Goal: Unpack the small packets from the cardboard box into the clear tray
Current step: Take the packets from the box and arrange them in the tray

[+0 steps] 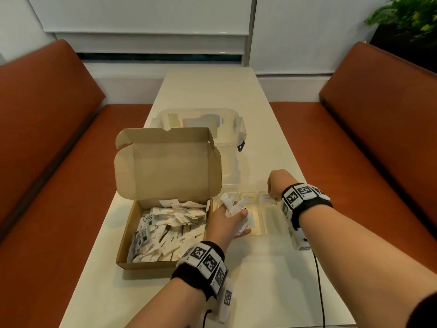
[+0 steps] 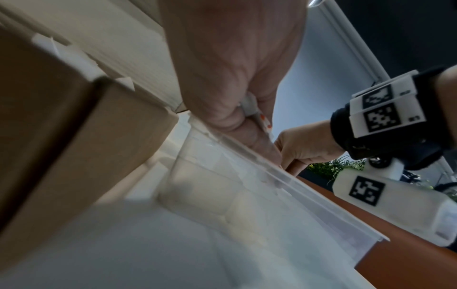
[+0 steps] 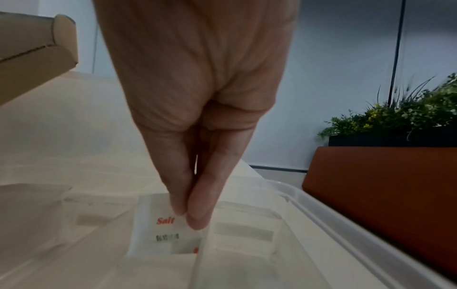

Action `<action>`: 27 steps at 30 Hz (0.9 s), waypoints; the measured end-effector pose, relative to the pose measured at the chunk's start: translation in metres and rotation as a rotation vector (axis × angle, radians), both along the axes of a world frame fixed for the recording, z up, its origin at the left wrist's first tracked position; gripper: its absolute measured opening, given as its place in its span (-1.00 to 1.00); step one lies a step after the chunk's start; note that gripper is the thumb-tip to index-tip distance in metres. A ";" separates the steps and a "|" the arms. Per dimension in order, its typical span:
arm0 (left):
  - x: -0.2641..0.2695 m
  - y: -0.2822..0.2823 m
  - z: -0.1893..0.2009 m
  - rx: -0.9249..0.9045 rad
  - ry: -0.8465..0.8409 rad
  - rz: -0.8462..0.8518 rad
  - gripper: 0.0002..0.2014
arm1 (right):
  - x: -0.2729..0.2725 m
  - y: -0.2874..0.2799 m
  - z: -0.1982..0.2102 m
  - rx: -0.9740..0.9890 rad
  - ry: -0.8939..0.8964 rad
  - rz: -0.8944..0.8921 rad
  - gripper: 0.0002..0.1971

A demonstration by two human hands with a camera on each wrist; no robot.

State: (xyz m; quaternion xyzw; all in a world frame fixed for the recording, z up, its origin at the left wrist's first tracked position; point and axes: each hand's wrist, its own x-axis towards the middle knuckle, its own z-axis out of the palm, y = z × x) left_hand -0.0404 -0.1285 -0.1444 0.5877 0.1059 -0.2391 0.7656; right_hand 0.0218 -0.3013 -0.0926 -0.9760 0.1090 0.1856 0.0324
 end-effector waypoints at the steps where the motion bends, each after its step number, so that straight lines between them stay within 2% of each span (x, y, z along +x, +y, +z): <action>1: 0.000 0.000 0.000 0.000 -0.002 -0.002 -0.70 | 0.001 0.001 0.000 -0.005 0.005 0.003 -0.78; 8: 0.001 0.001 0.000 0.007 -0.007 -0.022 -0.71 | 0.002 0.004 -0.011 -0.029 0.026 0.044 -0.78; 11: 0.000 0.002 -0.001 0.012 -0.009 -0.027 -0.69 | 0.004 0.005 -0.012 -0.059 0.022 0.060 -0.88; 14: 0.000 0.002 -0.001 0.014 -0.005 -0.028 -0.66 | 0.004 0.003 -0.014 -0.084 0.007 0.052 -0.90; 17: 0.001 0.002 -0.003 0.010 0.004 -0.026 -0.65 | 0.004 0.002 -0.017 -0.075 0.005 0.024 -0.79; 27: 0.002 0.000 -0.008 0.033 -0.008 -0.007 -0.70 | 0.001 -0.002 -0.018 -0.004 -0.012 -0.018 -0.77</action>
